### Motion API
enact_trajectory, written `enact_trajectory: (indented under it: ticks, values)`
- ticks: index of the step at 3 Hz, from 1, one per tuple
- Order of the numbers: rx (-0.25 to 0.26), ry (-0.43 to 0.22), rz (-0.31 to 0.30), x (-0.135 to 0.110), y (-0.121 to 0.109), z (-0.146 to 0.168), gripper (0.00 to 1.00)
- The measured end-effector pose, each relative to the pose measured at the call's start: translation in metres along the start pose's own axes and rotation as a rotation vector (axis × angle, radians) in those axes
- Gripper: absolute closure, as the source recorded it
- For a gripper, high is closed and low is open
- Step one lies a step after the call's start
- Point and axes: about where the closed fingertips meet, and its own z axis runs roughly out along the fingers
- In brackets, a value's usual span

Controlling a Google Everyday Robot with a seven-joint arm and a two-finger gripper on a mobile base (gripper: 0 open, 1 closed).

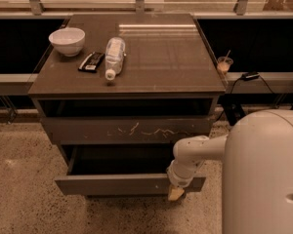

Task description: Open middle drawer

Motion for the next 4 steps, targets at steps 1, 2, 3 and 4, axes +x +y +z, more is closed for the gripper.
enact_trajectory:
  ticks: [1,2,3,4]
  values:
    - [0.000,0.000,0.000,0.000,0.000,-0.002,0.67]
    - [-0.010,-0.057,-0.036,-0.006,0.006,-0.005,0.61]
    - [-0.008,-0.090,-0.107,-0.005,0.013,-0.007,0.45]
    - [-0.008,-0.089,-0.109,-0.005,0.013,-0.007,0.22]
